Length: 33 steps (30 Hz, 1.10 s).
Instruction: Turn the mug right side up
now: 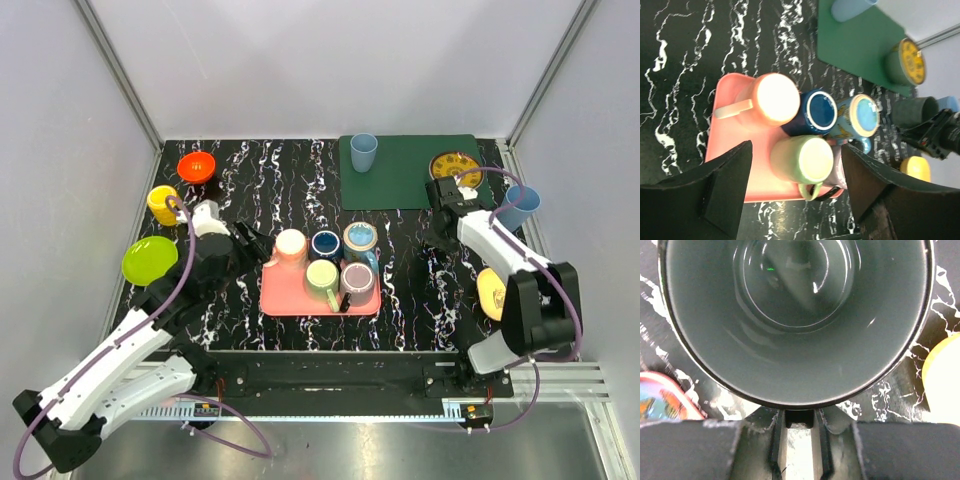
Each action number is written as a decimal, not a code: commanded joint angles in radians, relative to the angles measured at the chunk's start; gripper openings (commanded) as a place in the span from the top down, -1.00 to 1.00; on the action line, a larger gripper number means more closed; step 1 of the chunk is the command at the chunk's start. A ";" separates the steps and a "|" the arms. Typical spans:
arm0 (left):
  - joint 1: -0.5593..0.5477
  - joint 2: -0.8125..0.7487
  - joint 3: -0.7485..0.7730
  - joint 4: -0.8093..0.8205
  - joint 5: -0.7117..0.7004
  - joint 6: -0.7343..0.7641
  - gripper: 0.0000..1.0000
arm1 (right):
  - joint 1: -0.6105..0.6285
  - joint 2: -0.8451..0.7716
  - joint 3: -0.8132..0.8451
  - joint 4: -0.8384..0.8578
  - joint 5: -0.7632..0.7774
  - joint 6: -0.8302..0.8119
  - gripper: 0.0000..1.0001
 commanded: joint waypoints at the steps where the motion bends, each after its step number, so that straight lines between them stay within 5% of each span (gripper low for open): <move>1: 0.002 0.052 0.036 -0.035 0.010 0.057 -0.50 | -0.039 0.090 0.097 0.093 0.087 0.012 1.00; 16: 0.003 0.046 -0.018 0.004 0.026 0.063 -0.61 | -0.154 0.304 0.160 0.118 0.075 -0.002 1.00; 18: 0.003 0.048 -0.018 0.005 0.029 0.063 -0.61 | -0.152 0.295 0.148 0.128 0.057 -0.014 0.81; 22: 0.003 0.058 -0.023 0.011 0.042 0.065 -0.61 | -0.152 0.239 0.131 0.131 0.014 -0.016 -0.11; 26: 0.003 0.075 -0.018 0.010 0.053 0.062 -0.62 | -0.152 0.170 0.114 0.127 -0.003 -0.013 -0.38; 33: 0.003 0.081 -0.021 0.013 0.055 0.072 -0.63 | 0.005 -0.038 0.085 0.066 0.012 0.006 -0.43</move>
